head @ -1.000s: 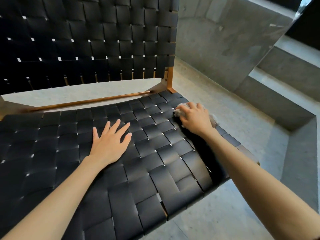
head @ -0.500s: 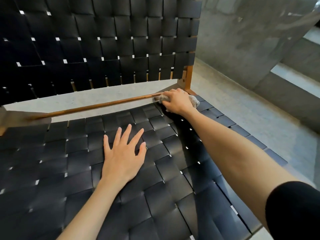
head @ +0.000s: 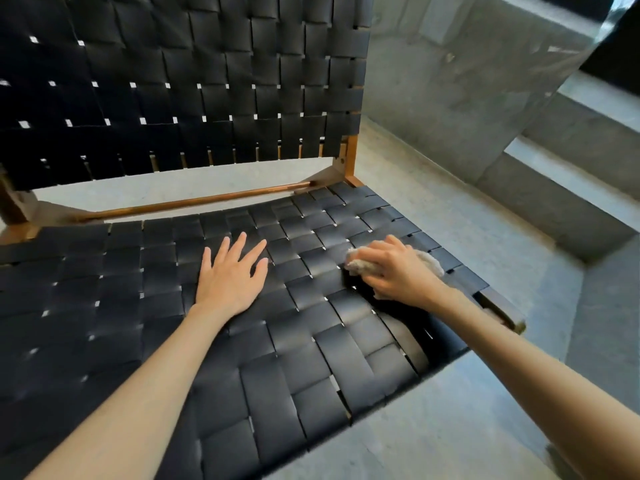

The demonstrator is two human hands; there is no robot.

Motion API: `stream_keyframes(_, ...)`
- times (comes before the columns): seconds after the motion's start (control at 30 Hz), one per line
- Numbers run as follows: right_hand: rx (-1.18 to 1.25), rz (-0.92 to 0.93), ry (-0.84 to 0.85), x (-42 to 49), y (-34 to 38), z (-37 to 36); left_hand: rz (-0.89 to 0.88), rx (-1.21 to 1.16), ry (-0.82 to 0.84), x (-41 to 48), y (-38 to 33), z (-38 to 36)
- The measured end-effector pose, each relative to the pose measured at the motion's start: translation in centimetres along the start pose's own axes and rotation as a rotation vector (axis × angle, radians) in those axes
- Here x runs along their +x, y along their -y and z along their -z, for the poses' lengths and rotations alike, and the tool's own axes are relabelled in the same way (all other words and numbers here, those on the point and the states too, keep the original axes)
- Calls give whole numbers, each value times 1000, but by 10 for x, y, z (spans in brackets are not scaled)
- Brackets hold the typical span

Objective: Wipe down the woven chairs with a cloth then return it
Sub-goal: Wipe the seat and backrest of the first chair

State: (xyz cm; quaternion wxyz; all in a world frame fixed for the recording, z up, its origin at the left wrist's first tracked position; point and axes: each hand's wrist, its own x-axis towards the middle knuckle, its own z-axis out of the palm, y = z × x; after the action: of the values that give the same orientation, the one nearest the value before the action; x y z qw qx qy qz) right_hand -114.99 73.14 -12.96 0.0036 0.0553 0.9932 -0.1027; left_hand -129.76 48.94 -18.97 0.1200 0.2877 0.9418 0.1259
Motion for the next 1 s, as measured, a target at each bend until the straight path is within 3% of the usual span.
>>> stream_keyframes(0.23,82,-13,-67,-85,28,10,13,-1,42,-37,1,5)
stream_keyframes(0.43,55,62,-70,-88,58,-6,10,-22,27,-50,3,10)
stream_keyframes(0.57,24,122,-38,-54,69,-22,67,-21,6,-49,6,11)
stream_keyframes(0.77,-57,54,-57,40,65,-49,24,39,60,-29,31,16)
stream_keyframes(1.0,-57,-4,-76,171,61,-85,88,62,-30,-12,57,12)
